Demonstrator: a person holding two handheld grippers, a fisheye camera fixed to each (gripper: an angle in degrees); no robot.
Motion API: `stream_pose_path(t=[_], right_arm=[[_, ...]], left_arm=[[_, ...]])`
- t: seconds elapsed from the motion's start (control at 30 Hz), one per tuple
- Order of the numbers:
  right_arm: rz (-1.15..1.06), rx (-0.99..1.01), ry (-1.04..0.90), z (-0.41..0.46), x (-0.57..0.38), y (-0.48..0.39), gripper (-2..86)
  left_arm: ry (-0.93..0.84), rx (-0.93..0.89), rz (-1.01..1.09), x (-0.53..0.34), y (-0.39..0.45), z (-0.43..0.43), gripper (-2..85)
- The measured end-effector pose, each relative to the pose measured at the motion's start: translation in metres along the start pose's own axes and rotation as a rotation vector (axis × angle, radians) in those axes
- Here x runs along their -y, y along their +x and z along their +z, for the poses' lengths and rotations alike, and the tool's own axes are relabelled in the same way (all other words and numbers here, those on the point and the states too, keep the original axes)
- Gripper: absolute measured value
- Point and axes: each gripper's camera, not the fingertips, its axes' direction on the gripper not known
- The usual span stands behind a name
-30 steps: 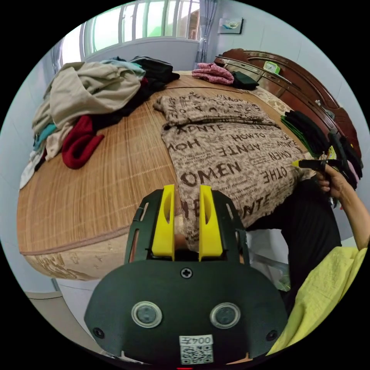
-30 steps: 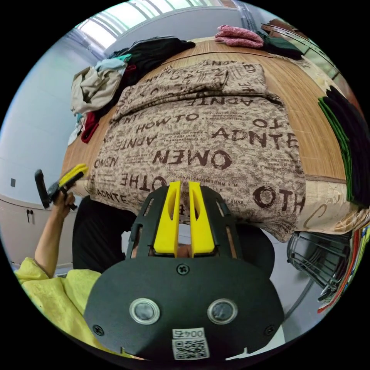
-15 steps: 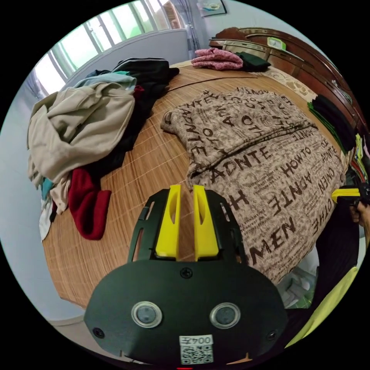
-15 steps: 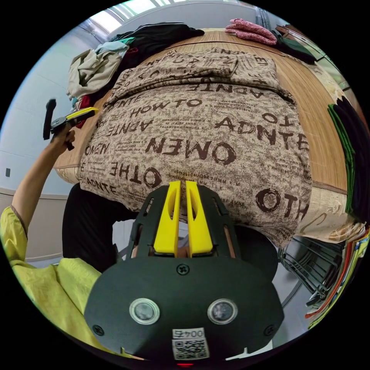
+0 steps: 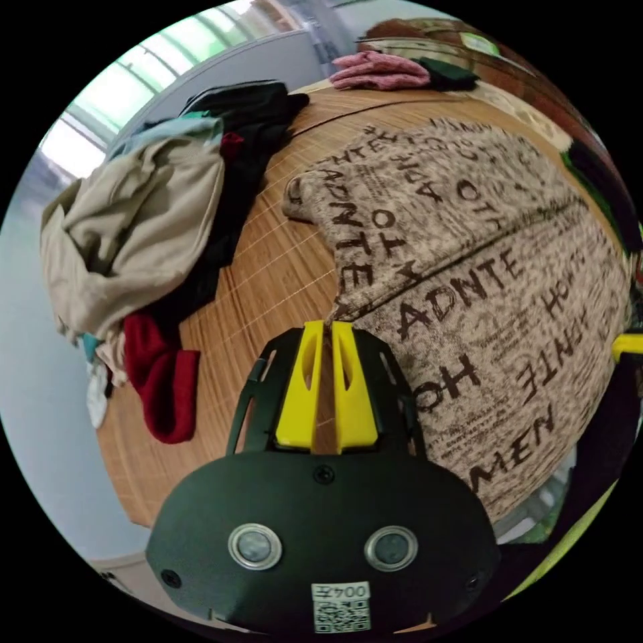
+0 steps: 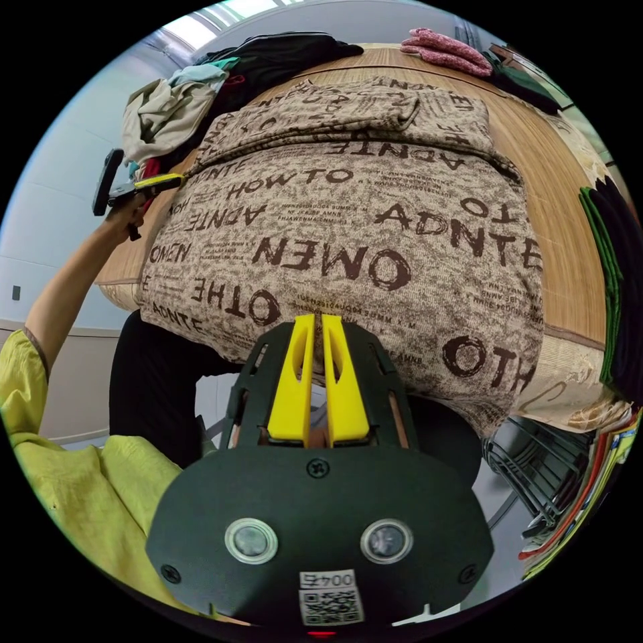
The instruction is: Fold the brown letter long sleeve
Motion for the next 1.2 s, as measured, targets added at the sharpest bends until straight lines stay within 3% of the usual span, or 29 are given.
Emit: stream_pose_path(t=[0.27,0.43,0.73,0.93,1.03,1.2], right_arm=[[-0.011,-0.031,0.004,0.013,0.029,-0.016,1.6],[-0.008,-0.037,0.003,0.021,0.049,-0.024,1.6],[-0.066,-0.064,-0.046,0.038,0.086,-0.043,2.9],[-0.122,-0.023,-0.011,0.027,0.124,-0.063,6.6],[-0.177,-0.082,-0.066,0.040,0.154,-0.082,8.0],[-0.221,-0.194,-0.198,0.075,0.196,-0.099,7.2]], left_arm=[[0.068,-0.079,-0.126,-0.055,-0.022,-0.024,7.4],[0.101,-0.208,-0.098,-0.121,0.019,-0.027,6.1],[0.073,-0.108,-0.082,-0.205,0.075,0.014,2.3],[0.183,-0.163,-0.200,-0.226,0.050,0.014,1.7],[0.263,-0.199,-0.215,-0.217,0.049,0.020,2.3],[0.236,-0.207,-0.157,-0.175,0.064,0.064,3.7]])
